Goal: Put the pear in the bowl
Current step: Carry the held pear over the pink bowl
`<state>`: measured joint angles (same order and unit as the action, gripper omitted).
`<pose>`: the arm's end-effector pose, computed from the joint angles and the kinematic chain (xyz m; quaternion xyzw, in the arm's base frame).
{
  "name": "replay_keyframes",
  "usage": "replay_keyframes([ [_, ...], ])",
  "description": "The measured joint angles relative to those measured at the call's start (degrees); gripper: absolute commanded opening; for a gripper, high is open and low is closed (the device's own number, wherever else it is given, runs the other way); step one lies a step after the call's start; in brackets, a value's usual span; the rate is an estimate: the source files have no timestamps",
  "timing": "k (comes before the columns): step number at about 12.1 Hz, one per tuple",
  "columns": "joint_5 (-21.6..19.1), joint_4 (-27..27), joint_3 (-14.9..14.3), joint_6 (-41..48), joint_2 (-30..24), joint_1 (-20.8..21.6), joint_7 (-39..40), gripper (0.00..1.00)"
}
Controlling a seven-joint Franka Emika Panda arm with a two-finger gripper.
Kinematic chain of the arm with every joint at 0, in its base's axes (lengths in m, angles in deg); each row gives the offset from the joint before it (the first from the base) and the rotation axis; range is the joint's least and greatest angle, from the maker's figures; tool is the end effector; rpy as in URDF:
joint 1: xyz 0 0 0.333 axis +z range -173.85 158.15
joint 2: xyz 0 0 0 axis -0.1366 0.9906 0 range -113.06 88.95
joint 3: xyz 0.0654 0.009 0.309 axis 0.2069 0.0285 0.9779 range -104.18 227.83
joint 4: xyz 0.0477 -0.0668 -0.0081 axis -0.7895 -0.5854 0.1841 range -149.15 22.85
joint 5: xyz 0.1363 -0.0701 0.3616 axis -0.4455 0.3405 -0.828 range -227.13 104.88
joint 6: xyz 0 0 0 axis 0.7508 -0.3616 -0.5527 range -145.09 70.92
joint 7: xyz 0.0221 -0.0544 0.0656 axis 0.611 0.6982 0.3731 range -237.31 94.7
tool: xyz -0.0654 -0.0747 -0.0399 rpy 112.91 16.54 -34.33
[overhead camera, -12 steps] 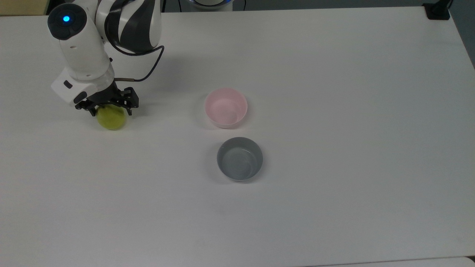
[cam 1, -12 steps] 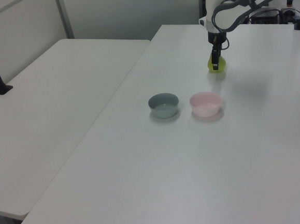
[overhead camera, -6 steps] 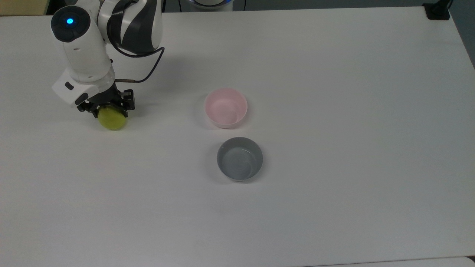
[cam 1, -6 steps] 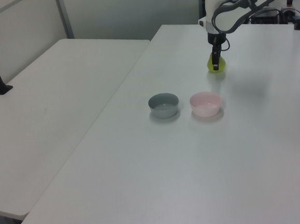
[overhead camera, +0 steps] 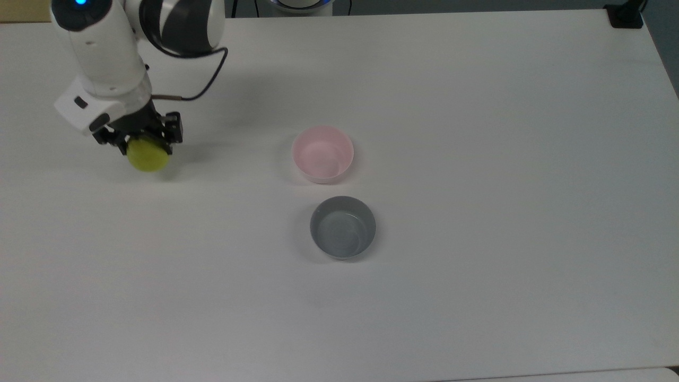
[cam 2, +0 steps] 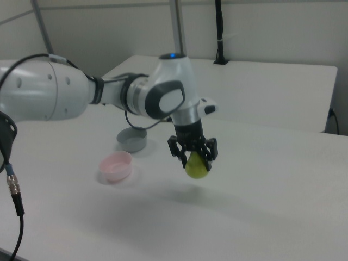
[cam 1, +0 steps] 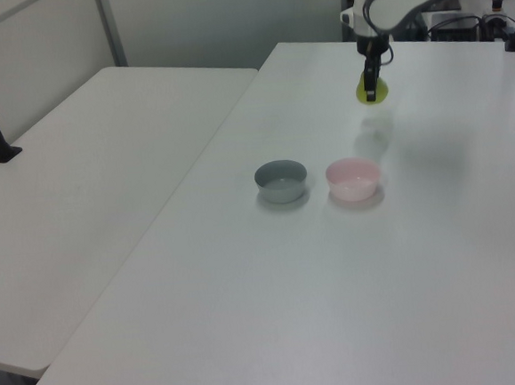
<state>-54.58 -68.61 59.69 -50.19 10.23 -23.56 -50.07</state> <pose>0.6339 -0.2072 0.3856 0.9964 0.0586 0.0003 0.0606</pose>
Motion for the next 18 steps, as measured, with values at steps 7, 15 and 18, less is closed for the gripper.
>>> replay_keyframes([
  [7, -0.16, 7.49, 1.04, 13.06, -7.19, 4.54, -6.33, 0.60],
  [15, -0.16, 3.52, 1.58, 16.10, -9.40, 25.28, -22.53, 0.61],
  [18, -0.16, -0.69, 1.54, 14.07, -9.36, 26.36, -22.71, 0.61],
])
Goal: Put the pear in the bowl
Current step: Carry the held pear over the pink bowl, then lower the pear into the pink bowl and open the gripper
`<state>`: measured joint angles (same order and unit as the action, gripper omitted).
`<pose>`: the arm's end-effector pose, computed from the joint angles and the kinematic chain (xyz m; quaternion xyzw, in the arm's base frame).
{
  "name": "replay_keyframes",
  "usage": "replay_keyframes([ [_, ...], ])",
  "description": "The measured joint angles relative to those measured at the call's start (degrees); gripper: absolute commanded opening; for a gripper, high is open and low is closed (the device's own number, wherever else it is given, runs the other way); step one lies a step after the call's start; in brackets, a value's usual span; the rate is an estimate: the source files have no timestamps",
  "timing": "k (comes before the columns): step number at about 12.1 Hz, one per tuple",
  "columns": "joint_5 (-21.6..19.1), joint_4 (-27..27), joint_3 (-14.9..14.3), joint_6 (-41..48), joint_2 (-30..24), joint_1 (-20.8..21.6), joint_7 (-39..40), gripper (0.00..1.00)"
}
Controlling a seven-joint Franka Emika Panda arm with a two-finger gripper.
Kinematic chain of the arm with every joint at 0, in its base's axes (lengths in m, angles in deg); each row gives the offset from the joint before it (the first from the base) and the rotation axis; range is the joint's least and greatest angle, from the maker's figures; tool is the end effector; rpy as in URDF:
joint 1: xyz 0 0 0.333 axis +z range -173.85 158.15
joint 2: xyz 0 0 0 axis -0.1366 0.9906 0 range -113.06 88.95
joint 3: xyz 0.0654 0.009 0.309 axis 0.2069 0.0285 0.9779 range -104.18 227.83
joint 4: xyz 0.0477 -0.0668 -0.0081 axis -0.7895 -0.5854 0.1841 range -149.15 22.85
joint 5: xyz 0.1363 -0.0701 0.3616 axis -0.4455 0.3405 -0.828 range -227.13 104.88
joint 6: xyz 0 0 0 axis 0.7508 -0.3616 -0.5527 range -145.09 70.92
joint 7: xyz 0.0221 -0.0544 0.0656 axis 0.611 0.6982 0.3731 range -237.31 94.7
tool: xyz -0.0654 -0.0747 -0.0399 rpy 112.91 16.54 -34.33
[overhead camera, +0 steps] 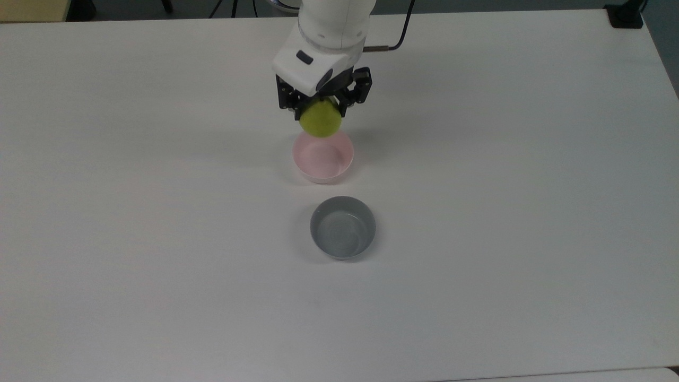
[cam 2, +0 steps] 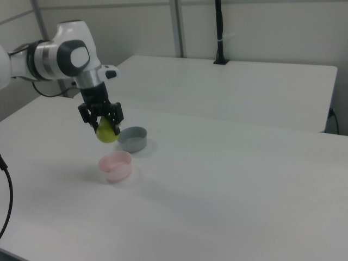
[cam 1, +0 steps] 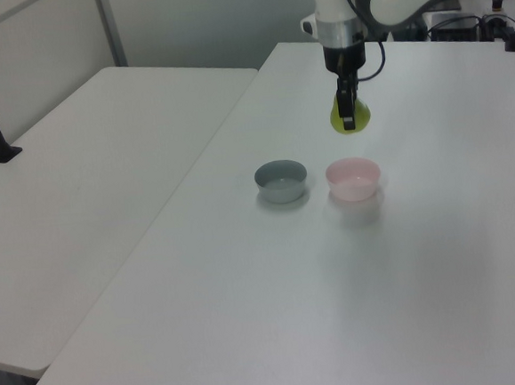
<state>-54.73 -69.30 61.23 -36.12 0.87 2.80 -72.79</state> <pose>0.6152 0.1007 0.4639 0.9940 0.0914 -0.0209 0.0567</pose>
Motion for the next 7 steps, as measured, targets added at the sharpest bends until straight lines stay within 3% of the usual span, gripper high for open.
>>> replay_keyframes([
  [3, 0.00, -6.94, -0.14, -9.81, 0.60, -0.04, -0.90, 0.61],
  [7, 0.00, -8.66, -0.14, -14.31, 3.94, 0.02, -2.14, 0.62],
])
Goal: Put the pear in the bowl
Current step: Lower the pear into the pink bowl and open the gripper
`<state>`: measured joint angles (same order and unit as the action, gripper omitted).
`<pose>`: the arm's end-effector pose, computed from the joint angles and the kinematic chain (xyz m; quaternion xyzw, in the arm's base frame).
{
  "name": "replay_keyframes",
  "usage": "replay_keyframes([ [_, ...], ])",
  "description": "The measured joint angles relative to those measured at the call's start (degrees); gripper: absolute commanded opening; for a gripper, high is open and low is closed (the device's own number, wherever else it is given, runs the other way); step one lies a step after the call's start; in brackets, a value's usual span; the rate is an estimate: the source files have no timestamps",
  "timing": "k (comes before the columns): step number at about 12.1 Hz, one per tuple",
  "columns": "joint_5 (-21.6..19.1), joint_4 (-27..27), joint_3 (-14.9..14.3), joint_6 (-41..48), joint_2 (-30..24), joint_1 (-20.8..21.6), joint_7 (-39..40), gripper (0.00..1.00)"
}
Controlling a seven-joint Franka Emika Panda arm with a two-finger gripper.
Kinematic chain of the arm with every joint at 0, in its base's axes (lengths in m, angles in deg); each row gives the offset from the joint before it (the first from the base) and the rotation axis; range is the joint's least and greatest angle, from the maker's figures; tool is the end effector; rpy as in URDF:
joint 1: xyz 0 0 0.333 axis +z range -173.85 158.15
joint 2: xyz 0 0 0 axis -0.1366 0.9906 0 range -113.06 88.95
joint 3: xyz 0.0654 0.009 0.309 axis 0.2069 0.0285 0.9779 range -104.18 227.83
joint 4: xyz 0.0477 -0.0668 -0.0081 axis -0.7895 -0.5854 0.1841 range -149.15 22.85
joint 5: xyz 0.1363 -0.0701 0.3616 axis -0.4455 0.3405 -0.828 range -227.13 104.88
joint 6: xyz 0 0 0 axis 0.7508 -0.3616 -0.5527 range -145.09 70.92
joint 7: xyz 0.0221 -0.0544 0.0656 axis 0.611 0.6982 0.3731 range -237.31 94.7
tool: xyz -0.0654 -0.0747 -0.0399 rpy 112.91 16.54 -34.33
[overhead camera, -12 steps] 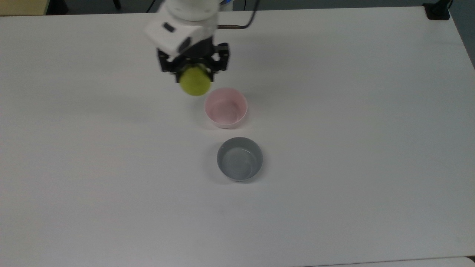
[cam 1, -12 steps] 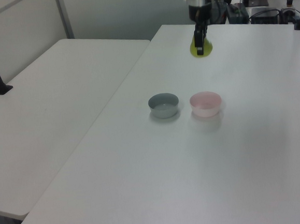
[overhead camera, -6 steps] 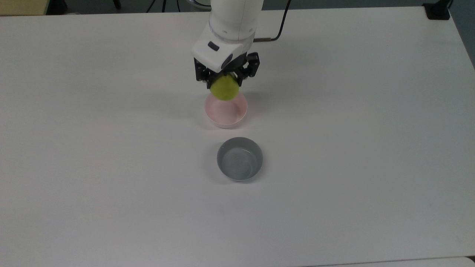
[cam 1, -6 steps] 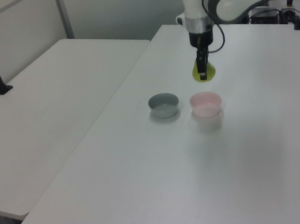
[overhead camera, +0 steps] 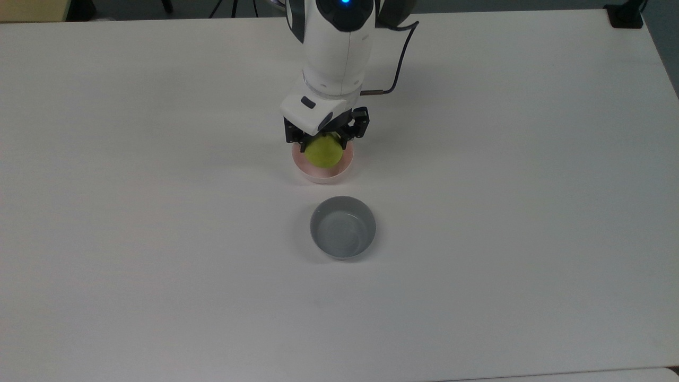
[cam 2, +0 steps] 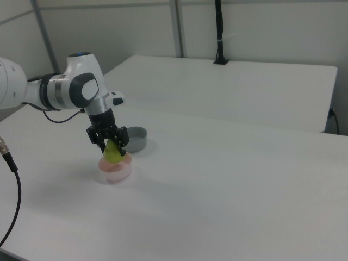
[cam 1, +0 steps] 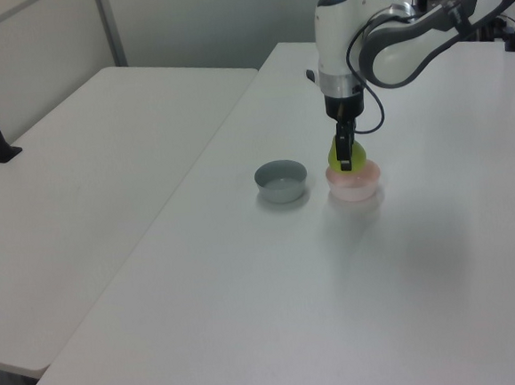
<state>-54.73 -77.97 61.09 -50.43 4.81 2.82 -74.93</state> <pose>0.6178 0.1033 0.3712 0.9952 0.0838 -0.0057 0.0507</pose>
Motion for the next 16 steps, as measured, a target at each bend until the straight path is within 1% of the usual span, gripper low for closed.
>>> replay_keyframes([
  [1, 0.00, -0.02, 0.01, -0.32, 0.63, 0.10, -0.17, 0.63],
  [2, 0.00, -0.03, 0.03, -0.82, 1.12, 0.14, -0.22, 0.65],
  [4, 0.00, -0.06, 0.04, -1.06, 1.66, 0.15, -0.23, 0.66],
  [5, 0.00, -0.07, 0.05, -1.06, 2.01, 0.18, -0.23, 0.73],
  [6, 0.00, -0.09, 0.06, -1.07, 2.34, 0.24, -0.23, 0.77],
  [7, 0.00, -0.11, 0.07, -1.07, 2.53, 0.27, -0.23, 0.92],
  [8, 0.00, -0.11, 0.07, -1.07, 2.67, 0.29, -0.24, 1.00],
  [12, 0.00, -0.11, 0.07, -1.07, 2.74, 0.30, -2.13, 1.00],
  [16, 0.00, 0.31, 0.07, -1.07, 2.36, 0.29, -2.42, 1.00],
])
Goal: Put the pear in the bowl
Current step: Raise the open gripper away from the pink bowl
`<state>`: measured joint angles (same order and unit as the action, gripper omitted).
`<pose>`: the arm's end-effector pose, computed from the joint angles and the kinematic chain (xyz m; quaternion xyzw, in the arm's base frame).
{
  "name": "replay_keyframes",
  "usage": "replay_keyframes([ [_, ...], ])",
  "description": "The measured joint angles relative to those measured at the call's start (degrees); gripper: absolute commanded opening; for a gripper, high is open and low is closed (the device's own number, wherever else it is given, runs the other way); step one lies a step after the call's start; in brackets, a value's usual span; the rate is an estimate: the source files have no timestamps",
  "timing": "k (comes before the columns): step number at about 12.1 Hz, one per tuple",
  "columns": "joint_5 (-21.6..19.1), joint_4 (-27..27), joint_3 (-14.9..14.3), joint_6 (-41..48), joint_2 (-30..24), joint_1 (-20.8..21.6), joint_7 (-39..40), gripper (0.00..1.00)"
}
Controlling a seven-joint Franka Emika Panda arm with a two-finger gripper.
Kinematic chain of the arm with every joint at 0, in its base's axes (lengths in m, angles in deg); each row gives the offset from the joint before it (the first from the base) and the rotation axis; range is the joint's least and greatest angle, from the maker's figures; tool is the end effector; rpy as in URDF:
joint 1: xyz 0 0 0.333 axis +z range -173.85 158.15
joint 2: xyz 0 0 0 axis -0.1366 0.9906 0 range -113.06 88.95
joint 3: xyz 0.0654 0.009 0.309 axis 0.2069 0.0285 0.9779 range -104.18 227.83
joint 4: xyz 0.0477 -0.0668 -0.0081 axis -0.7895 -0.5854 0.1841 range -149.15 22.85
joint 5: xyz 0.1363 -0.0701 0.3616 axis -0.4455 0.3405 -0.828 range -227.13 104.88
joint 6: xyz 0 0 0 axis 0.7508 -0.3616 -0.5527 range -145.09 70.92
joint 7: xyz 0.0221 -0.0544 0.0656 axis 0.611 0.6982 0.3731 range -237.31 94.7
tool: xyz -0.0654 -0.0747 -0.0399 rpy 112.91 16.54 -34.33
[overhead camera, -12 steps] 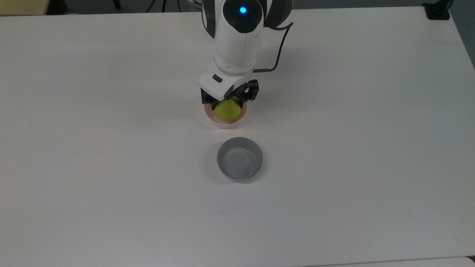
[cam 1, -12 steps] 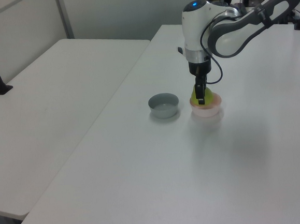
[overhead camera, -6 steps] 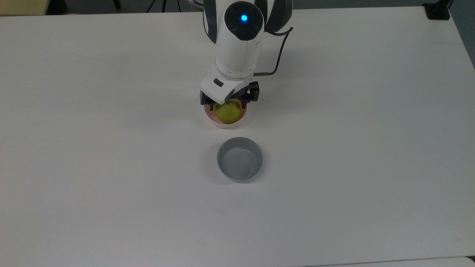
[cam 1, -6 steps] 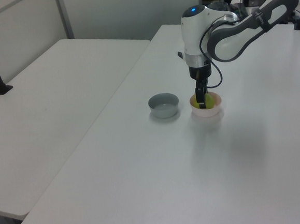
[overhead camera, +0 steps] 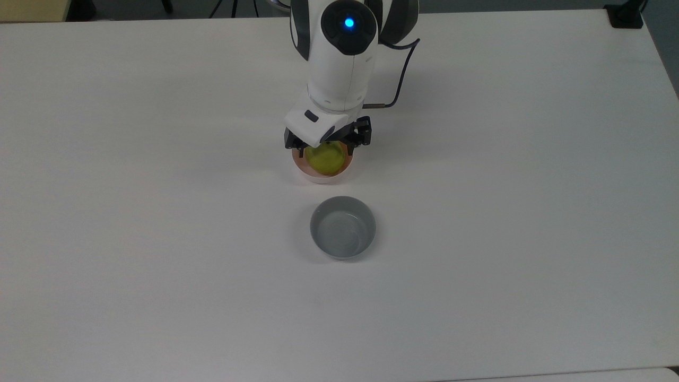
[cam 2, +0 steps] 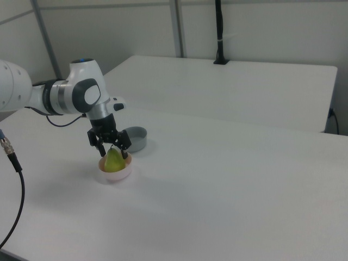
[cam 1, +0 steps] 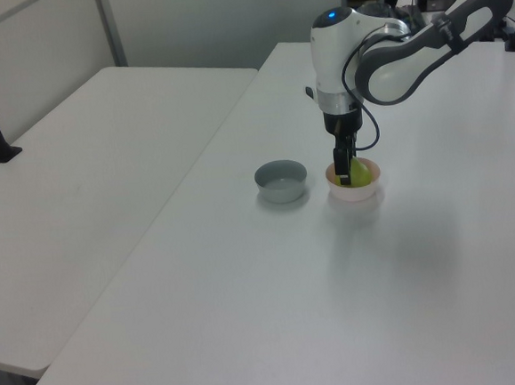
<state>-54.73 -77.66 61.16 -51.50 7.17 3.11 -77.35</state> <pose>0.6215 0.1082 0.3493 0.9963 0.0673 -0.0130 0.0513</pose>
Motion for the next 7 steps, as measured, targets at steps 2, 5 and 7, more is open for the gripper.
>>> replay_keyframes([
  [2, 0.00, 1.50, 0.00, 1.87, -1.52, 0.00, -0.08, 1.00],
  [5, 0.00, 7.03, 0.00, 10.88, -4.11, 0.00, -0.09, 1.00],
  [7, 0.00, 10.58, 0.00, 16.87, -6.11, 0.00, -0.10, 1.00],
])
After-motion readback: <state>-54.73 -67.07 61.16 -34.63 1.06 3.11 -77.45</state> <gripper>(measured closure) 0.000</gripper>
